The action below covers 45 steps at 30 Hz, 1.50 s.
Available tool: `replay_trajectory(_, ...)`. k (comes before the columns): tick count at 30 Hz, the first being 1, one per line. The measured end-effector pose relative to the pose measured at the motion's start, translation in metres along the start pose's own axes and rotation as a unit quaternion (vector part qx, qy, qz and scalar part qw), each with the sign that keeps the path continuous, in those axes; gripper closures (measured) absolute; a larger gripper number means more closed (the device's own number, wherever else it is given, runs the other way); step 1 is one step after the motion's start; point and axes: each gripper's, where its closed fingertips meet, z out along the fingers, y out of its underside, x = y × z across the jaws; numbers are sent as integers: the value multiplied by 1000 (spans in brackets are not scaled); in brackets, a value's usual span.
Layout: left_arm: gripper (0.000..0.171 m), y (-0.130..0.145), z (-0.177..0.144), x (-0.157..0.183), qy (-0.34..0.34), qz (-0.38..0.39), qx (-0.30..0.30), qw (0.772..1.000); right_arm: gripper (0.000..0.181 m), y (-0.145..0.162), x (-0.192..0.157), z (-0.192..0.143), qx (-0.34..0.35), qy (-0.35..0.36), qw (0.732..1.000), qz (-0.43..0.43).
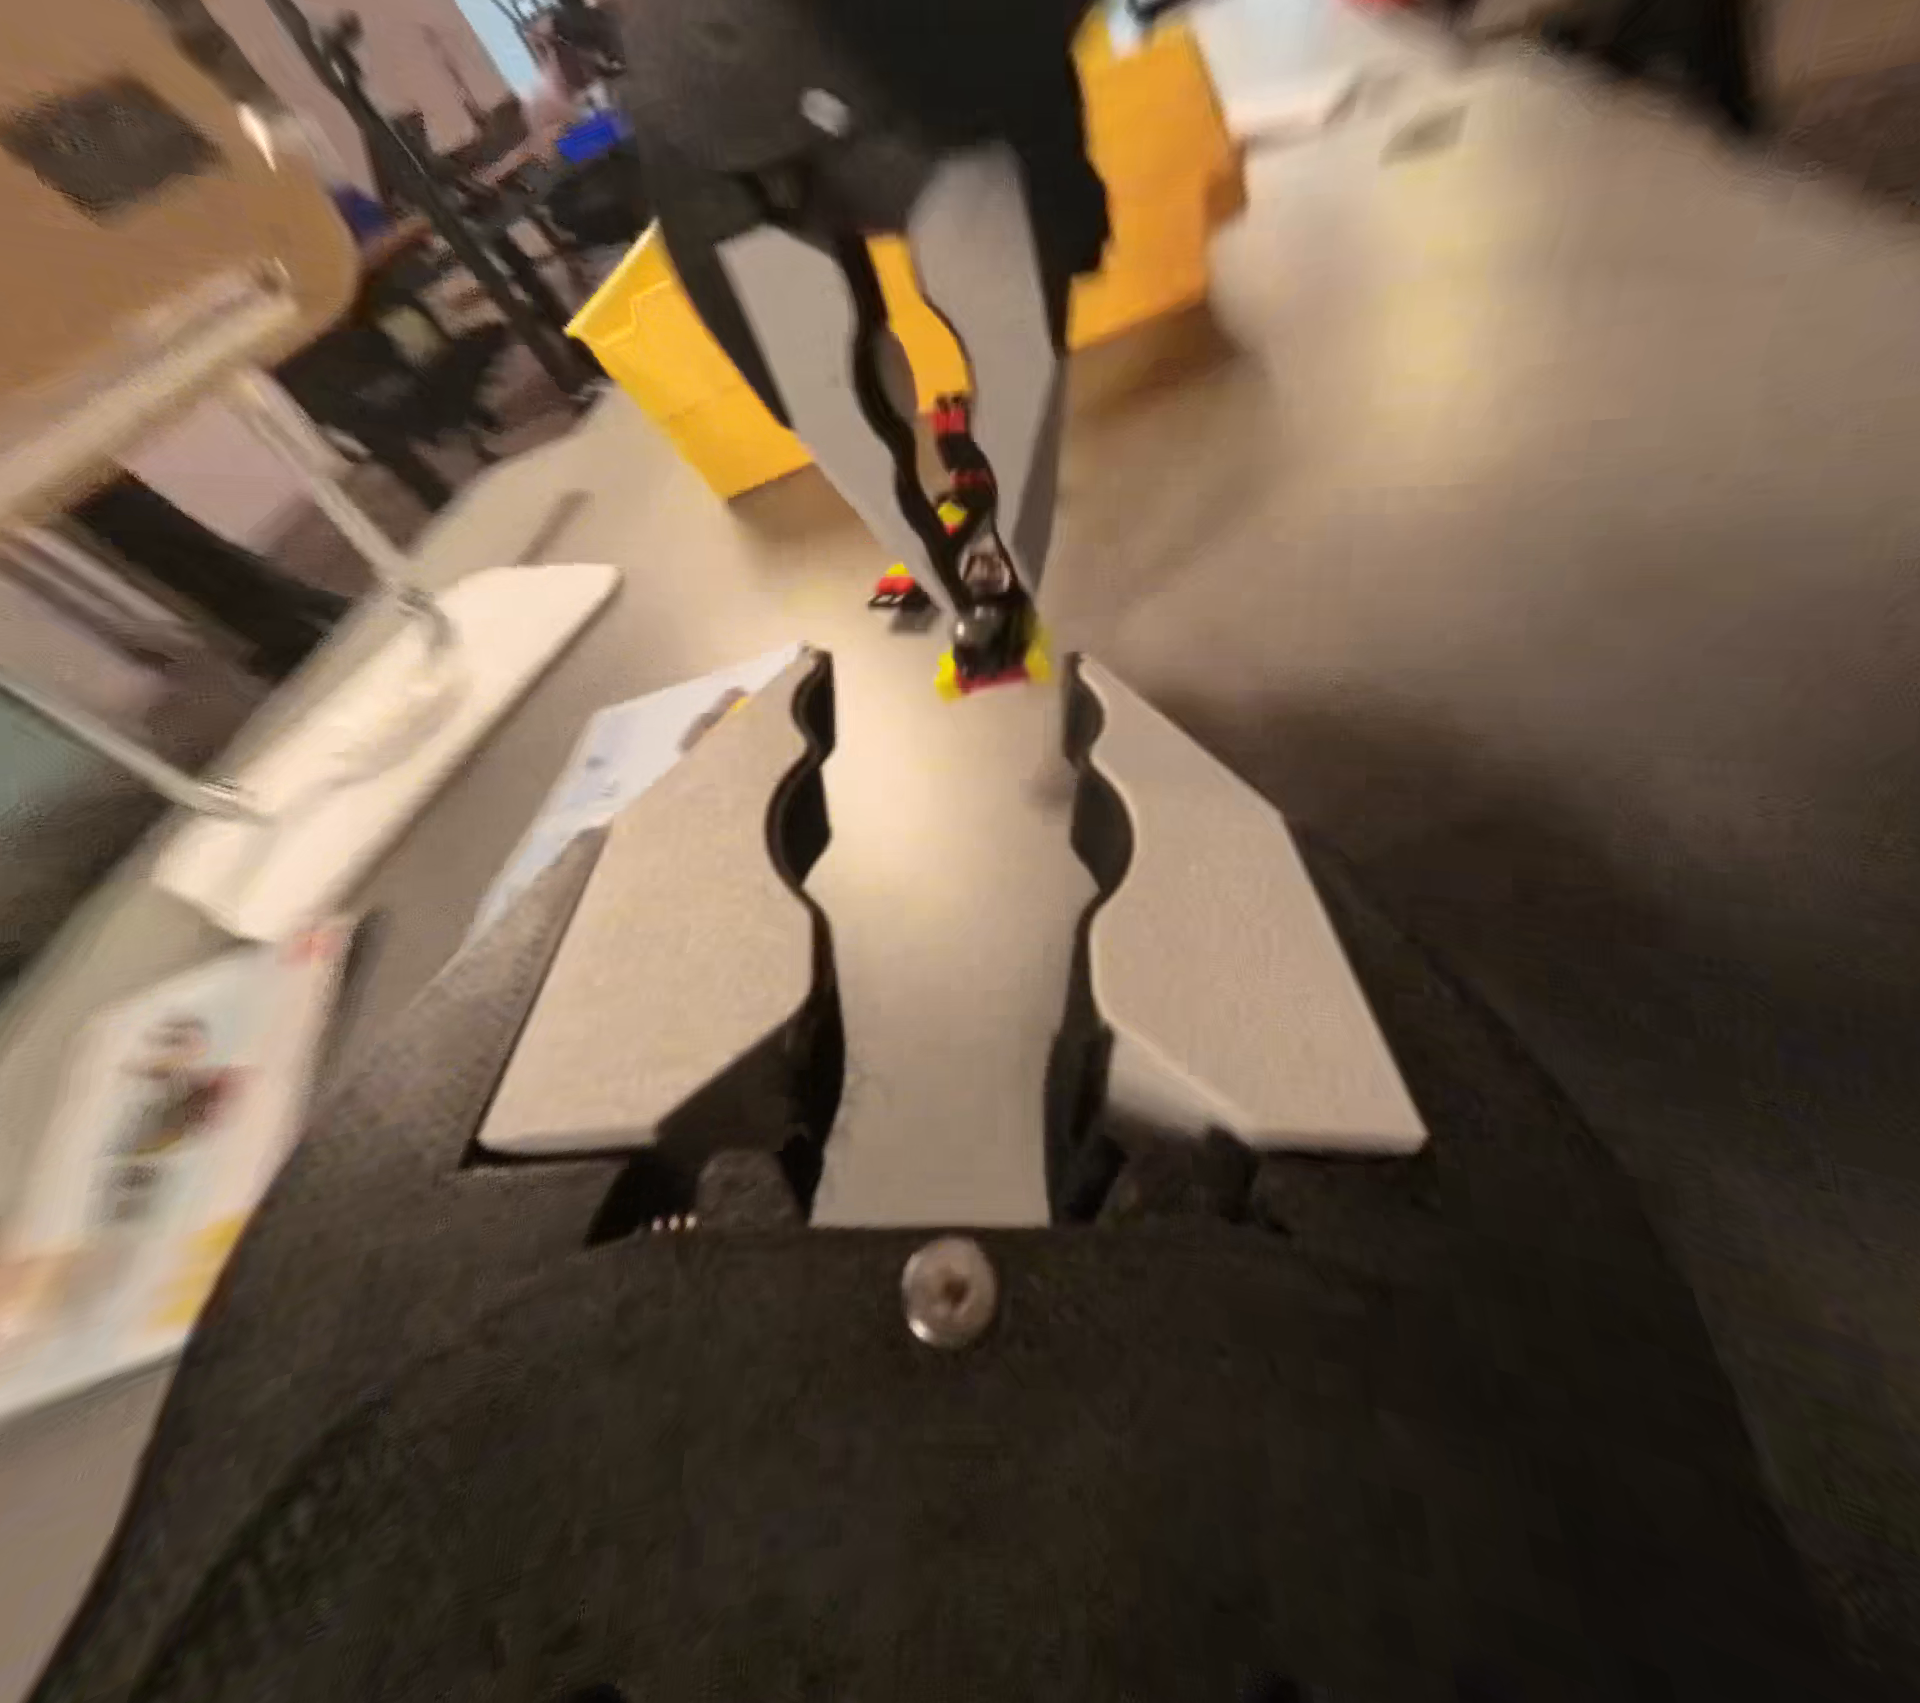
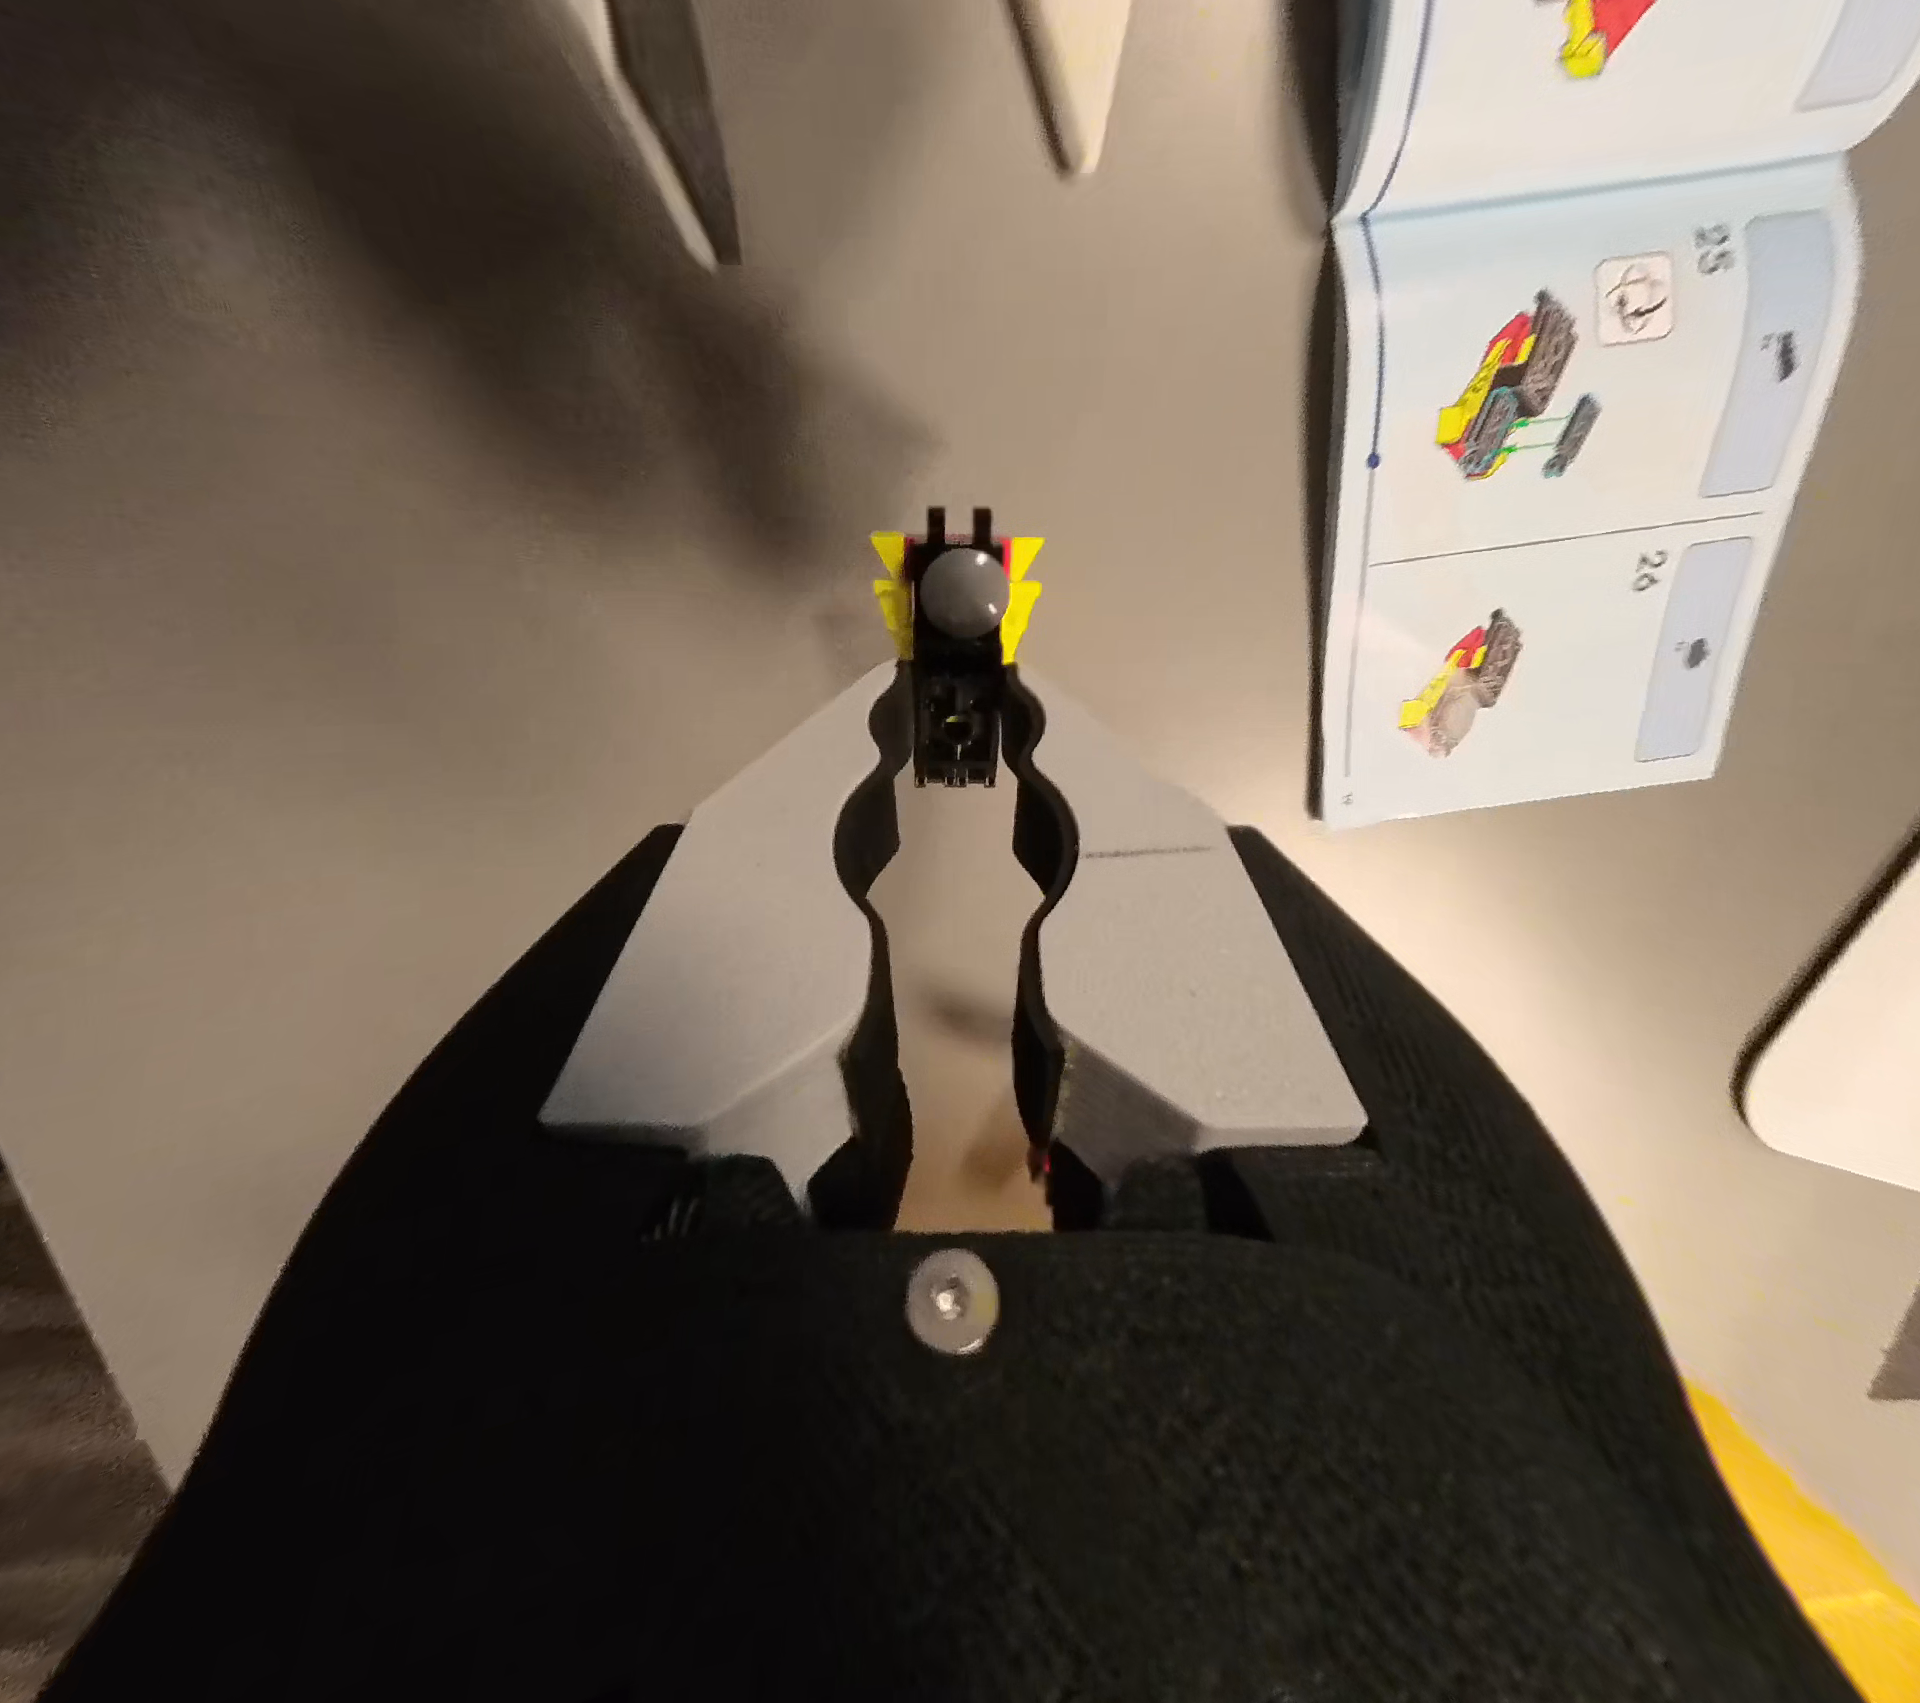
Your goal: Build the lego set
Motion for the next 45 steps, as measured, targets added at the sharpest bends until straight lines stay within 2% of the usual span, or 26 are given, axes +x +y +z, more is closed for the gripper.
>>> replay_trajectory(3,119,5,6,9,-60,182,-41,981,167,-16,-1,-13,15,-5,1000,-16)
replay_trajectory(7,118,-1,7,6,-142,333,-67,930,167,-34,-7,-24,25,-17,999,-37)
replay_trajectory(9,120,-2,6,7,-164,387,-69,905,167,-40,-9,-27,25,-21,998,-47)
replay_trajectory(11,123,-5,6,8,-174,409,-68,893,167,-46,-12,-30,25,-22,998,-56)
replay_trajectory(24,152,-12,3,6,-208,455,-65,863,167,-55,-22,-32,27,-39,997,-66)
replay_trajectory(32,154,-14,3,7,-204,481,-84,848,165,-55,-19,-30,41,-25,997,-63)
replay_trajectory(34,155,-17,0,2,-207,468,-86,855,153,-62,-9,-37,68,19,995,-69)
replay_trajectory(37,155,-30,-14,-20,-230,413,-74,878,131,-81,7,-57,124,119,980,-98)
replay_trajectory(39,155,-41,-27,-35,-234,358,-55,902,130,-97,8,-69,153,175,964,-129)
replay_trajectory(41,155,-51,-39,-46,-231,321,-39,918,129,-111,15,-82,159,262,938,-162)
replay_trajectory(45,155,-75,-61,-59,-233,290,-9,928,133,-129,24,-103,131,381,891,-211)
